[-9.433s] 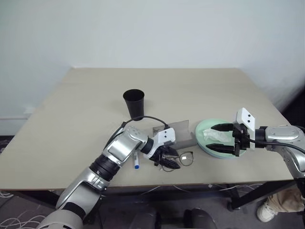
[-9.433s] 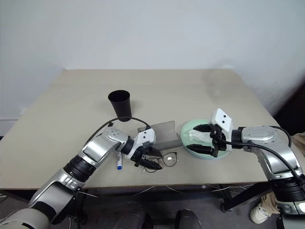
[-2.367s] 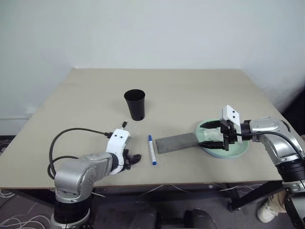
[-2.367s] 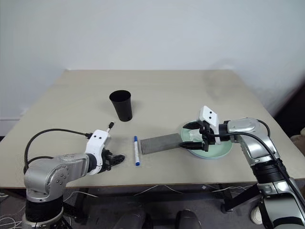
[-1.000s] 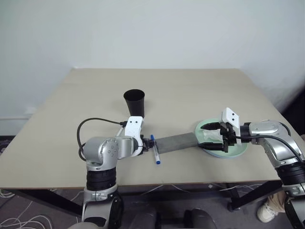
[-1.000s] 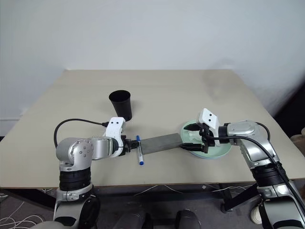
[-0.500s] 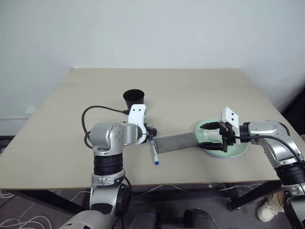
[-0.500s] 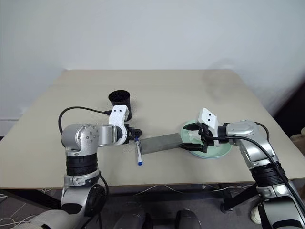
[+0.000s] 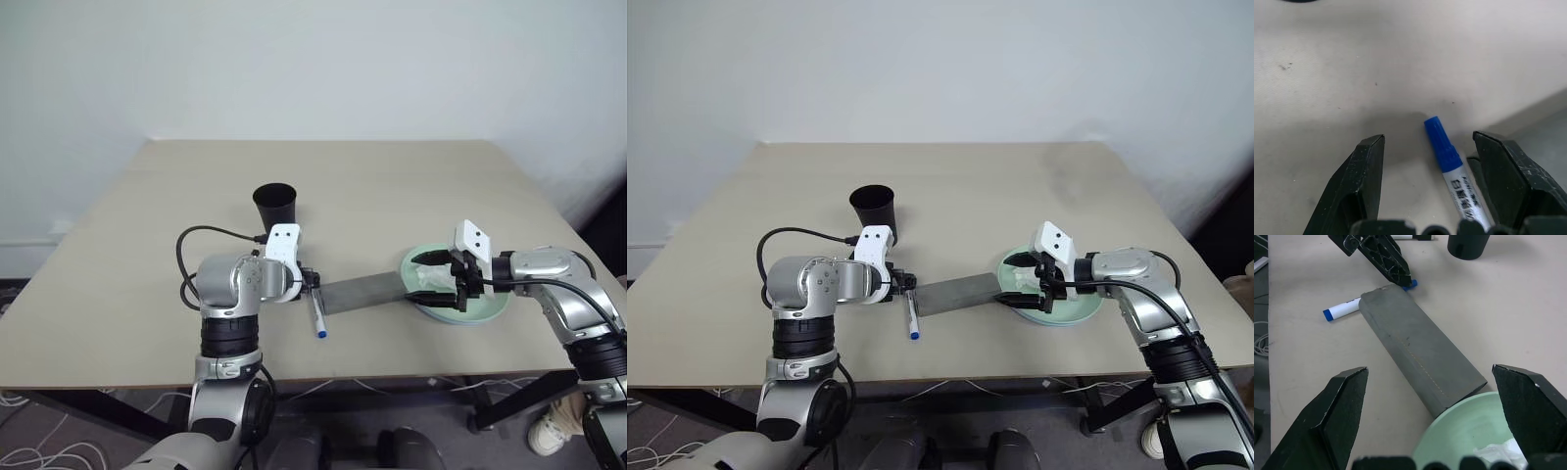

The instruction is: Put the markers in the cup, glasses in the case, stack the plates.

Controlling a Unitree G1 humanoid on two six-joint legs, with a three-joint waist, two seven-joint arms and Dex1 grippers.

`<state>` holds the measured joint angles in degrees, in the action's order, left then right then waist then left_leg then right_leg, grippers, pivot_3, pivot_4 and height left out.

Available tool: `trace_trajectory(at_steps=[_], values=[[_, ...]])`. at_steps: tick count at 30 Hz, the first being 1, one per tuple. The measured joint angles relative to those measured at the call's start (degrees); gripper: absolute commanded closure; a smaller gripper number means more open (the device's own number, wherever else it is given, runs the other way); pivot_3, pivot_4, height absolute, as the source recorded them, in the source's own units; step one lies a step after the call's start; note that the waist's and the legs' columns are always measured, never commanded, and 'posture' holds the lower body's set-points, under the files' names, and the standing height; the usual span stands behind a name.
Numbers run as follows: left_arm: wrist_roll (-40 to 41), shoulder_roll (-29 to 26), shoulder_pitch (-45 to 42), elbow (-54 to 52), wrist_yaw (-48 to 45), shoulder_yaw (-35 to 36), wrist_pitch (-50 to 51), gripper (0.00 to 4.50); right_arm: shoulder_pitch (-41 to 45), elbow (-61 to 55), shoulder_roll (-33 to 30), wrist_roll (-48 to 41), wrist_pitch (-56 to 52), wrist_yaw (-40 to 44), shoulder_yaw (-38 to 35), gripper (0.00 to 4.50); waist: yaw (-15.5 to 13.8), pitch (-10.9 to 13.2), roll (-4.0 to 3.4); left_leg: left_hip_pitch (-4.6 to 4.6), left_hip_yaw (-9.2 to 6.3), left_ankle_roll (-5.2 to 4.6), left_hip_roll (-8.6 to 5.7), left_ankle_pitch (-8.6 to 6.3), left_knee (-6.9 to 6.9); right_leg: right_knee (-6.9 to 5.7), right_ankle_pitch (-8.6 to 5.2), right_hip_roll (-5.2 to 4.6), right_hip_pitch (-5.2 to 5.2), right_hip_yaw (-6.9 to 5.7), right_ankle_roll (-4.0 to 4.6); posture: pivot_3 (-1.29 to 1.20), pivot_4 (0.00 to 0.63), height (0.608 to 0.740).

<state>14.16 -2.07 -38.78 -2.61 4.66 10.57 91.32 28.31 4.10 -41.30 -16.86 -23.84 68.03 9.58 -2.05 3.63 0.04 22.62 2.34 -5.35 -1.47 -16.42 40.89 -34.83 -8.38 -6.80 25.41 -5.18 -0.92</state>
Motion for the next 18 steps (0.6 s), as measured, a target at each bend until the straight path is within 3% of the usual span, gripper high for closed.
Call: trace_trajectory(at_steps=[5, 10, 14, 18], values=[[-1.0, 0.1, 0.0, 1.0, -0.2, -0.4, -0.6, 1.49, 0.0, -0.2, 0.2, 0.0, 0.0, -0.1, 0.0, 0.09, 0.1, 0.0, -0.04, -0.11, 0.01, -0.12, 0.01, -0.07, 0.0, -0.04, 0.01, -0.02, -0.08, -0.01, 0.02, 0.0, 0.0, 0.723], [-2.5, -0.4, -0.1, 1.8, -0.4, -1.2, -1.1, 2.93, 0.0, -0.3, 0.3, 0.0, 0.0, -0.2, 0.0, 0.09, 0.1, -0.1, -0.15, -0.12, -0.01, -0.11, 0.01, -0.06, 0.0, -0.07, 0.02, -0.03, -0.08, -0.02, 0.04, 0.0, 0.0, 0.723], [-3.4, -0.6, -0.1, 2.1, -0.8, -1.3, -1.4, 4.35, 0.0, -0.6, 0.3, 0.0, 0.0, -0.2, 0.0, 0.09, 0.1, -0.1, -0.16, -0.1, -0.04, -0.12, 0.01, -0.06, 0.0, -0.04, 0.02, -0.04, -0.08, -0.05, 0.03, 0.0, 0.0, 0.723], [-3.5, -2.2, -0.2, 2.6, -2.8, -2.6, -1.9, 4.47, 0.0, -0.6, 0.3, 0.0, -0.1, -0.2, 0.0, 0.09, 0.0, -0.1, -0.16, -0.09, -0.04, -0.12, 0.0, -0.06, 0.0, -0.03, 0.02, -0.06, -0.08, -0.05, 0.03, 0.0, 0.0, 0.723]])
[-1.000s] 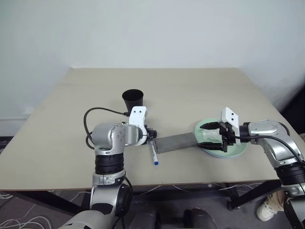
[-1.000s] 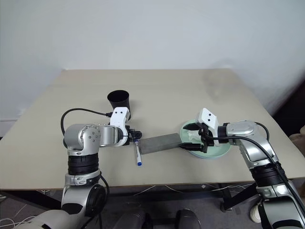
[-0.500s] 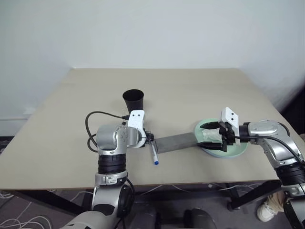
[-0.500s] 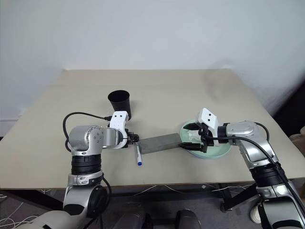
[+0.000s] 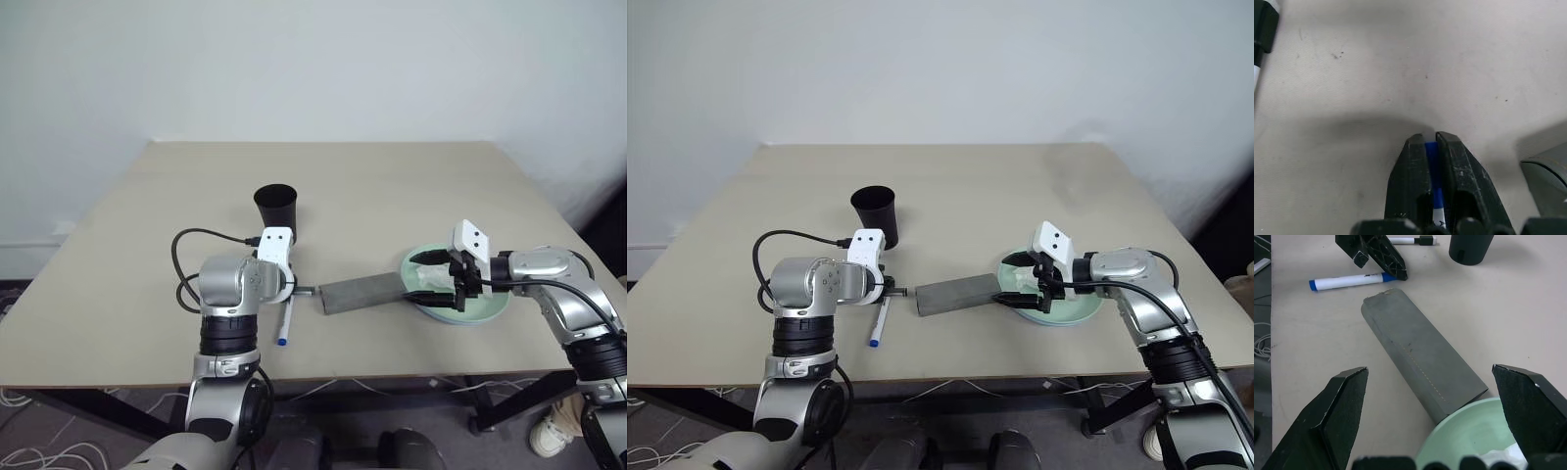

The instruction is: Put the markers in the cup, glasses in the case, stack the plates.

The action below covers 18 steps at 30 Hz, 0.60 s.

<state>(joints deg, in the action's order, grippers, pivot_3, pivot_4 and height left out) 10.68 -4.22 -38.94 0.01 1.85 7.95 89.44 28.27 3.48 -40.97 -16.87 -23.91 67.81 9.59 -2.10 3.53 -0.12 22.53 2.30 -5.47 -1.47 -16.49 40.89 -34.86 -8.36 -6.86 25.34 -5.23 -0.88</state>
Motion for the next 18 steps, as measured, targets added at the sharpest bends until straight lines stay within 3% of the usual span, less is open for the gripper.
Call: trace_trajectory(at_steps=[5, 9, 15, 18], values=[[2.1, -5.3, 0.0, 0.4, -7.0, -5.5, -1.2, 4.47, 0.0, 0.0, 0.0, 0.0, -0.1, 0.2, 0.0, 0.09, 0.0, 0.0, 0.01, 0.08, -0.01, 0.01, 0.01, 0.01, 0.0, 0.0, 0.0, 0.01, 0.09, -0.02, 0.01, 0.0, 0.0, 0.723], [8.8, -10.7, 0.1, -2.7, -17.7, -8.2, -3.1, 4.47, 0.3, 0.0, 0.0, 0.0, -0.1, 0.2, 0.0, 0.09, 0.2, 0.0, 0.04, 0.19, 0.01, 0.23, 0.01, 0.1, -0.02, 0.04, -0.01, 0.01, 0.22, -0.01, 0.0, 0.0, 0.0, 0.723], [18.9, -13.8, -0.5, -9.8, -28.9, -2.9, -4.9, 4.47, 0.5, 0.1, 0.2, 0.0, -0.1, 0.2, 0.0, 0.09, 0.3, 0.0, 0.03, 0.19, 0.0, 0.28, 0.02, 0.1, -0.07, 0.09, -0.03, 0.02, 0.21, -0.02, -0.01, 0.0, 0.0, 0.723], [19.6, -13.9, -1.8, -9.9, -30.1, 0.7, -13.0, 4.47, 0.5, 0.1, 0.3, 0.0, -0.1, 0.2, 0.0, 0.09, 0.3, 0.1, 0.06, 0.17, 0.0, 0.13, 0.02, 0.03, -0.07, 0.09, -0.02, 0.03, 0.18, -0.02, 0.01, 0.0, 0.0, 0.723]])
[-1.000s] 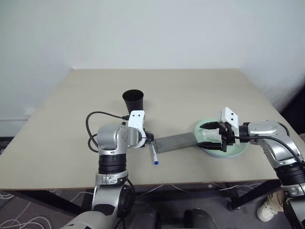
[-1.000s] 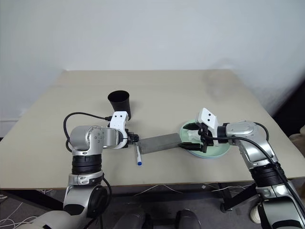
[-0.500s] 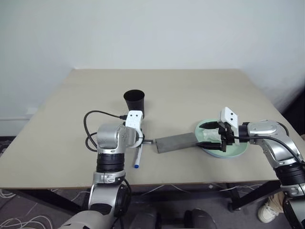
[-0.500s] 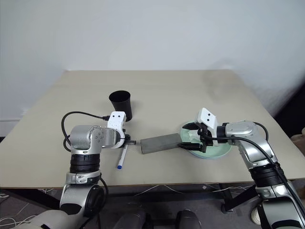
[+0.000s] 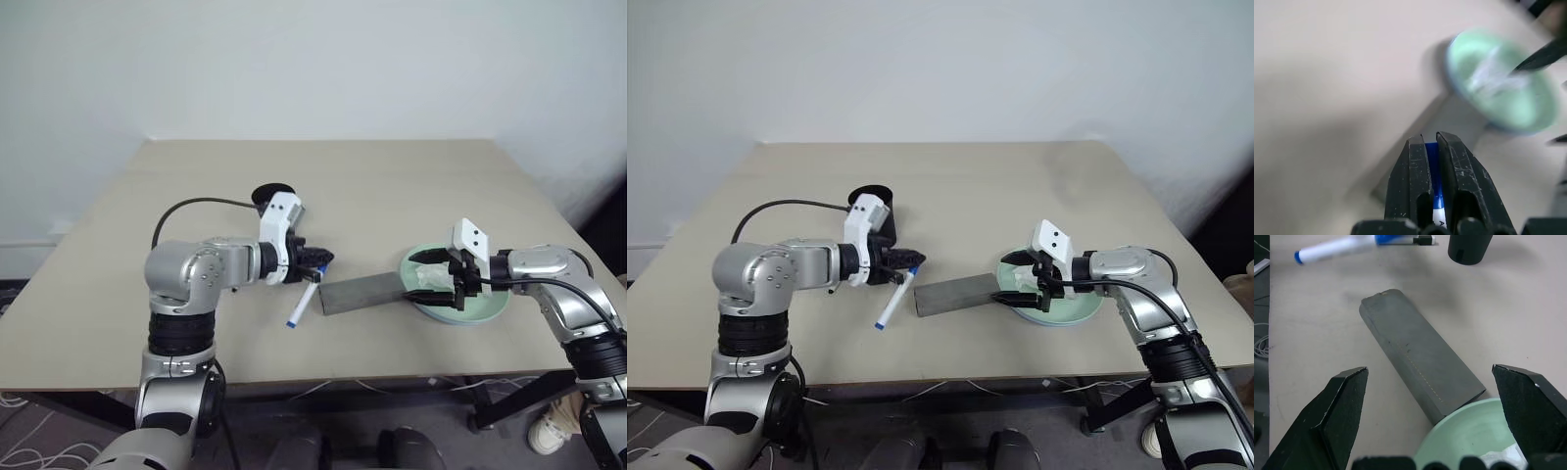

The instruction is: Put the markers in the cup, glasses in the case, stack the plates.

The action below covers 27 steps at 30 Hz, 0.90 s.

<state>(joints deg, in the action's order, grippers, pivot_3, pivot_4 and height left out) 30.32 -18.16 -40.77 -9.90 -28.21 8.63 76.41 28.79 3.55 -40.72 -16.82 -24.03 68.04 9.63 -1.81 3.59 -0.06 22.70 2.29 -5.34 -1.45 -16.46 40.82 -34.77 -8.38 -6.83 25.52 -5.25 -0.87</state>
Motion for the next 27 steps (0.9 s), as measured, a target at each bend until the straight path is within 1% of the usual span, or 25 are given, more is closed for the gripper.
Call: trace_trajectory(at_steps=[2, 6, 10, 13, 15, 17, 20, 22, 27], values=[[-0.6, 0.0, -1.4, 0.9, 0.3, 1.7, -7.5, 4.47, 0.0, 0.0, 0.1, 0.0, 0.0, 0.0, 0.0, 0.09, 0.0, 0.0, 0.0, -0.06, 0.01, -0.06, 0.0, -0.03, 0.0, -0.01, 0.0, 0.0, -0.05, 0.0, 0.01, 0.0, 0.0, 0.723], [-4.0, -0.1, -5.4, 7.6, 2.8, 4.1, -22.6, 4.47, 0.0, 0.0, 0.3, 0.0, -0.3, 0.0, 0.0, 0.09, -0.1, 0.0, -0.01, -0.08, 0.04, 0.03, 0.0, 0.03, 0.0, -0.01, 0.01, 0.03, -0.08, 0.01, 0.01, 0.0, 0.0, 0.723], [-8.8, 1.4, -9.1, 19.4, 6.9, 6.1, -41.7, 4.47, 0.6, 0.0, 0.8, 0.0, -0.5, 0.0, 0.1, 0.09, -0.3, 0.0, 0.02, -0.05, 0.07, 0.07, 0.0, 0.07, 0.0, 0.03, 0.02, 0.04, -0.07, 0.01, 0.01, 0.0, 0.0, 0.723], [-11.6, 2.3, -11.8, 26.8, 9.7, 6.9, -53.7, 4.47, 1.3, 0.1, 1.1, 0.0, -0.5, 0.1, 0.1, 0.09, -0.3, 0.0, 0.04, -0.03, 0.12, 0.08, -0.01, 0.07, 0.0, 0.08, 0.03, 0.01, -0.09, -0.01, -0.02, 0.0, 0.0, 0.723], [-13.9, 2.5, -13.8, 34.3, 11.4, 7.0, -63.7, 4.47, 1.9, 0.2, 1.2, 0.0, -0.5, 0.1, 0.2, 0.09, -0.4, 0.0, 0.05, -0.03, 0.17, 0.08, -0.02, 0.07, 0.01, 0.09, 0.03, 0.0, -0.09, -0.01, -0.02, 0.0, 0.0, 0.723], [-15.5, 2.5, -15.6, 41.7, 12.2, 7.2, -71.6, 4.47, 2.0, 0.2, 1.3, 0.0, -0.5, 0.1, 0.2, 0.09, -0.4, 0.0, 0.07, -0.02, 0.2, 0.02, -0.02, 0.04, 0.03, 0.12, 0.04, -0.01, -0.1, -0.04, -0.03, 0.0, 0.0, 0.723], [-16.5, 2.8, -17.7, 51.9, 11.4, 7.3, -80.1, 4.47, 2.0, 0.2, 1.4, 0.0, -0.6, 0.2, 0.2, 0.09, -0.4, 0.0, 0.08, 0.01, 0.22, -0.18, -0.02, -0.08, 0.08, 0.12, 0.04, -0.04, -0.1, -0.09, -0.05, 0.0, 0.0, 0.723], [-16.6, 3.1, -18.6, 57.8, 10.2, 7.2, -83.9, 4.47, 2.0, 0.2, 1.5, 0.0, -0.7, 0.2, 0.2, 0.09, -0.4, 0.0, 0.09, 0.03, 0.22, -0.18, -0.02, -0.08, 0.11, 0.12, 0.06, -0.05, -0.09, -0.11, -0.08, 0.0, 0.0, 0.723], [-17.3, 3.5, -20.0, 69.0, 7.6, 6.8, -89.0, 4.47, 1.9, 0.2, 1.6, 0.0, -0.9, 0.1, 0.2, 0.09, -0.3, 0.0, 0.11, 0.03, 0.23, -0.26, 0.0, -0.13, 0.11, 0.11, 0.09, -0.05, -0.08, -0.15, -0.13, 0.0, 0.0, 0.723]])
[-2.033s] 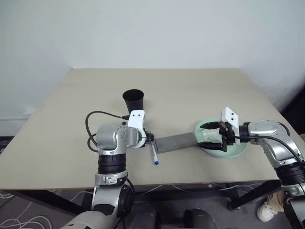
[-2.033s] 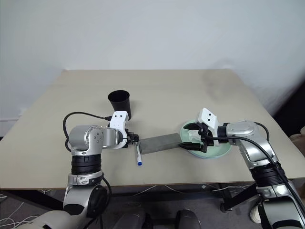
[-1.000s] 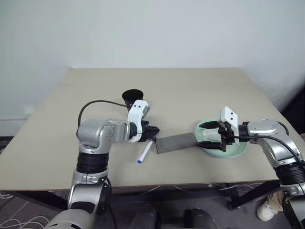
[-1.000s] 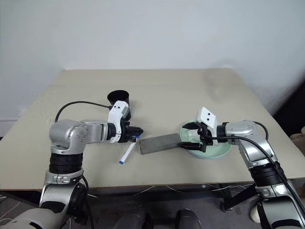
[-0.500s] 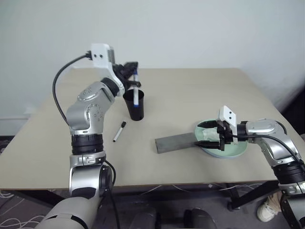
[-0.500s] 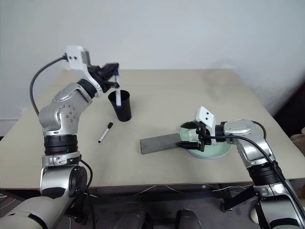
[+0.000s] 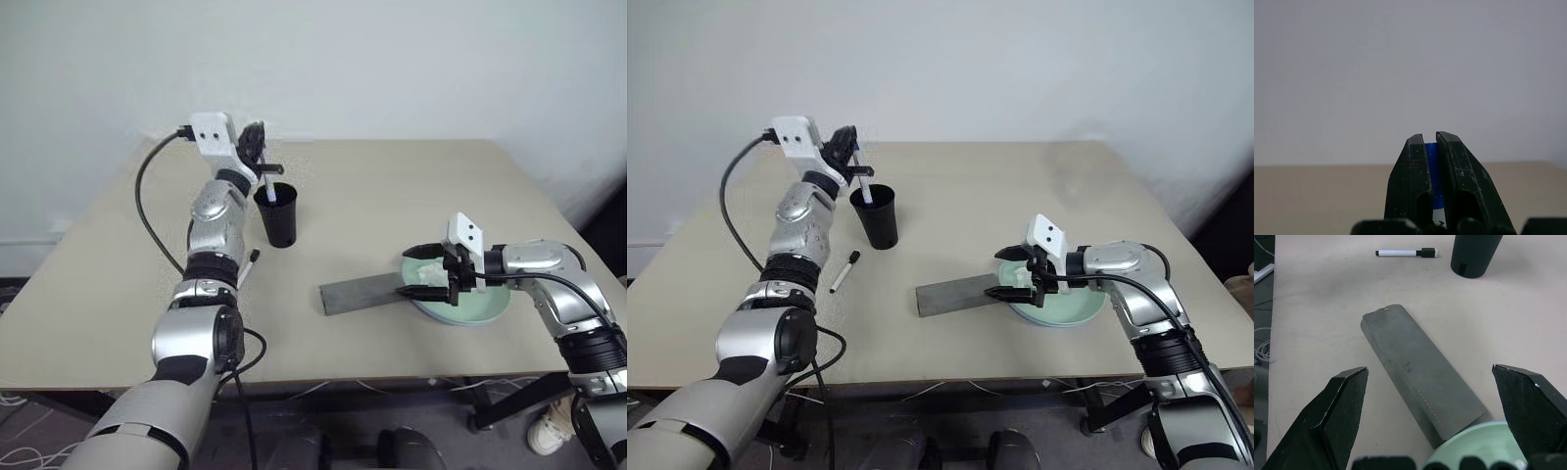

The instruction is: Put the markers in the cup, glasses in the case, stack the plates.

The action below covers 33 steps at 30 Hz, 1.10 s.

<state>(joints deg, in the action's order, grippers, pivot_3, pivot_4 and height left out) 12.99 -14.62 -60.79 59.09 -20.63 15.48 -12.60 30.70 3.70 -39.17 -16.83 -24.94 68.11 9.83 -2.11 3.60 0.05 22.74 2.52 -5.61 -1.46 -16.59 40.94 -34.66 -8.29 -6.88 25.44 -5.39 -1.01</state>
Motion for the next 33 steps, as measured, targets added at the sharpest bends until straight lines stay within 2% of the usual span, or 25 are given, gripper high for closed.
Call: trace_trajectory(at_steps=[12, 15, 23, 29, 33], values=[[-1.4, 0.6, -1.2, 7.2, -1.0, -0.9, -4.7, 4.47, -0.2, -0.2, 0.0, 0.0, -0.2, -0.4, 0.0, 0.09, 0.0, 0.0, 0.01, 0.01, -0.03, -0.03, 0.0, -0.03, 0.02, -0.02, 0.02, -0.06, 0.0, -0.05, -0.02, 0.0, 0.0, 0.723], [-1.7, 0.9, -1.2, 7.4, -1.1, -1.0, -5.1, 3.68, -0.2, -0.2, 0.1, 0.0, -0.2, -0.5, 0.0, 0.09, 0.0, 0.0, 0.01, 0.01, -0.03, -0.03, 0.0, -0.03, 0.02, -0.02, 0.02, -0.06, 0.01, -0.04, -0.02, 0.0, 0.0, 0.723], [-2.1, 0.8, -1.2, 7.3, -1.6, -1.0, -6.4, 0.93, -0.2, -0.2, 0.2, -0.1, -0.2, -0.5, 0.0, 0.09, 0.0, 0.0, 0.01, 0.01, -0.03, -0.03, 0.0, -0.03, 0.03, -0.03, 0.03, -0.06, 0.01, -0.04, -0.02, 0.0, 0.0, 0.723], [-0.8, -0.4, 0.8, 0.1, -6.3, -1.1, -1.5, 0.93, -0.2, -0.2, 0.2, -0.1, -0.2, -0.5, 0.0, 0.09, 0.1, 0.0, 0.01, 0.01, -0.03, -0.02, 0.02, -0.03, 0.03, -0.04, 0.03, -0.05, 0.03, -0.04, -0.01, 0.0, 0.0, 0.723], [-0.5, -4.0, 6.8, -14.9, -9.6, -3.8, 11.5, 0.93, -0.8, -0.7, 0.2, -0.1, -0.2, -0.6, -0.1, 0.09, 0.4, 0.0, 0.0, -0.01, -0.03, 0.01, 0.02, -0.02, 0.03, -0.08, 0.04, -0.03, 0.02, -0.02, 0.01, 0.0, 0.0, 0.723]])
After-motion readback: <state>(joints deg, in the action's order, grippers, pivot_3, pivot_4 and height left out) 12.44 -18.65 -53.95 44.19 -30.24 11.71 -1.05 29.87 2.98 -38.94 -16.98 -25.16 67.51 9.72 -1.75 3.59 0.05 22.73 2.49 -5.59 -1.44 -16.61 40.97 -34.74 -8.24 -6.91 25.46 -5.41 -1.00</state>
